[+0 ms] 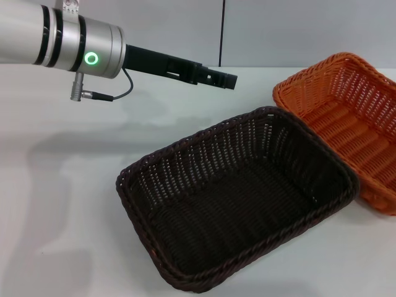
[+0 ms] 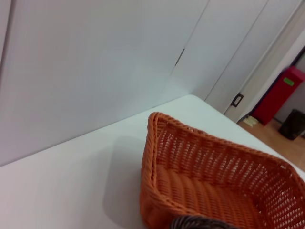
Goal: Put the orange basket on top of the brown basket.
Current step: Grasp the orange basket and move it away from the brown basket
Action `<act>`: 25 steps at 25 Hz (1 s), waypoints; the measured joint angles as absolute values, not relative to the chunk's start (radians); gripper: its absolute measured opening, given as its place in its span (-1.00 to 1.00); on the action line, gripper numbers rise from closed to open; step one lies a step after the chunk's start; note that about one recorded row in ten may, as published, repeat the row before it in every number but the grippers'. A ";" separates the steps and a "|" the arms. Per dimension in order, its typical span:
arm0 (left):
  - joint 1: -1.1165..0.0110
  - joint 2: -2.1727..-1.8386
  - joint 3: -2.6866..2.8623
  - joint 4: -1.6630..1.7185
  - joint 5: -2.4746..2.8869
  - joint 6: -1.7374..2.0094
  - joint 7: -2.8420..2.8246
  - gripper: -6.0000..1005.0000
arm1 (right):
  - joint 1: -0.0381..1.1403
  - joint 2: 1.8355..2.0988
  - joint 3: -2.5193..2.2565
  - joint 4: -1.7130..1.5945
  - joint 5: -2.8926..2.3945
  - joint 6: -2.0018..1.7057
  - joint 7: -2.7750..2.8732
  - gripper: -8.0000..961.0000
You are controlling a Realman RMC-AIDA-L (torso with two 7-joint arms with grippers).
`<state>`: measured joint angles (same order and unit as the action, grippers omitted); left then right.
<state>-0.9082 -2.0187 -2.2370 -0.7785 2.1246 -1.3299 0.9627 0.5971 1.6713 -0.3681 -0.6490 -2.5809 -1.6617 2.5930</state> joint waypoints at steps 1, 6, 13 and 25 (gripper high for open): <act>-0.911 -2.019 -2.236 -0.776 2.131 -1.328 0.963 0.68 | 0.597 1.673 -0.368 -0.649 -2.572 -1.661 2.593 0.75; -0.929 -2.019 -2.231 -0.748 2.145 -1.305 0.964 0.68 | 0.604 1.682 -0.372 -0.645 -2.549 -1.651 2.591 0.75; -0.932 -2.017 -2.221 -0.734 2.146 -1.283 0.963 0.68 | 0.620 1.709 -0.378 -0.645 -2.550 -1.602 2.578 0.75; -0.939 -2.018 -2.222 -0.729 2.146 -1.276 0.955 0.68 | 0.609 1.750 -0.379 -0.637 -2.550 -1.491 2.520 0.73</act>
<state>-0.9391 -2.0182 -2.2223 -0.7285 2.1461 -1.2758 0.9552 0.6091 1.7503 -0.3786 -0.6371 -2.5502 -1.4909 2.5199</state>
